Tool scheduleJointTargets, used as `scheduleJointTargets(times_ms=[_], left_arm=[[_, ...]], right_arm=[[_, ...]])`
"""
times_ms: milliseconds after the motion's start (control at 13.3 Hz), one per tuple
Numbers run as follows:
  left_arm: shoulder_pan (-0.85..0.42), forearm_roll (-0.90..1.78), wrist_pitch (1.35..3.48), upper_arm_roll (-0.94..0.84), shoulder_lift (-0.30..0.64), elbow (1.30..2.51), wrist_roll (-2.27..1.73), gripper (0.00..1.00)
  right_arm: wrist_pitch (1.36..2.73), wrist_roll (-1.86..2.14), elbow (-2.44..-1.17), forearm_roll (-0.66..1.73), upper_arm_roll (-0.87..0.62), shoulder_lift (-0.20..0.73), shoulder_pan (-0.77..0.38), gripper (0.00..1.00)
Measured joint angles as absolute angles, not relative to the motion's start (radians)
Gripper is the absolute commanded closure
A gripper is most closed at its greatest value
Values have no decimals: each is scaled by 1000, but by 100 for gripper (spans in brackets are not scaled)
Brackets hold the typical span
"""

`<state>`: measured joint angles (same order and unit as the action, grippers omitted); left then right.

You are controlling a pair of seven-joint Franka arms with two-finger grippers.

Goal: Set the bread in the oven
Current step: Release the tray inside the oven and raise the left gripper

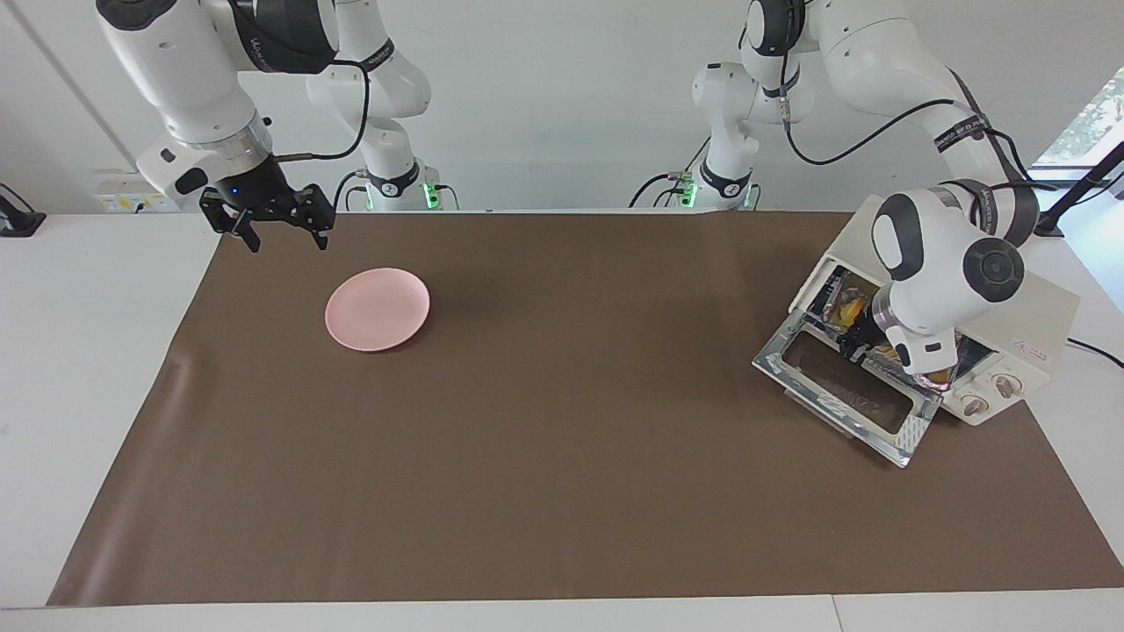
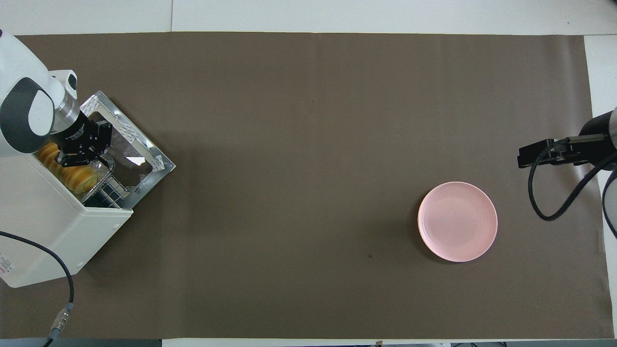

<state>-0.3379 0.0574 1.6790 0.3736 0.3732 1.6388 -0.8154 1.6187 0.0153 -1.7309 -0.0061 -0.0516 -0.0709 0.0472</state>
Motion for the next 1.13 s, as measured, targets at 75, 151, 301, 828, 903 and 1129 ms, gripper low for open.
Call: scheduleJointTargets(times_ms=[75, 151, 301, 828, 903, 1129], left_arm=[[-339, 57, 1685, 372, 370, 1648, -815, 100], [-340, 57, 1697, 372, 366, 1661, -815, 100], [-342, 43, 1731, 371, 348, 1699, -815, 100], [-343, 23, 1755, 373, 311, 1749, -782, 100], [-343, 22, 1755, 373, 311, 1750, -780, 100], [-343, 20, 1755, 375, 306, 1756, -769, 95]], right_arm=[[1619, 15, -1731, -6, -52, -71, 47, 0], [1619, 15, -1731, -6, -52, -71, 47, 0], [1619, 15, -1731, -6, -52, -71, 47, 0], [1619, 15, -1731, -6, -52, -71, 47, 0], [1619, 15, -1731, -6, -52, -71, 47, 0], [1619, 15, -1731, -6, -52, -71, 47, 0]])
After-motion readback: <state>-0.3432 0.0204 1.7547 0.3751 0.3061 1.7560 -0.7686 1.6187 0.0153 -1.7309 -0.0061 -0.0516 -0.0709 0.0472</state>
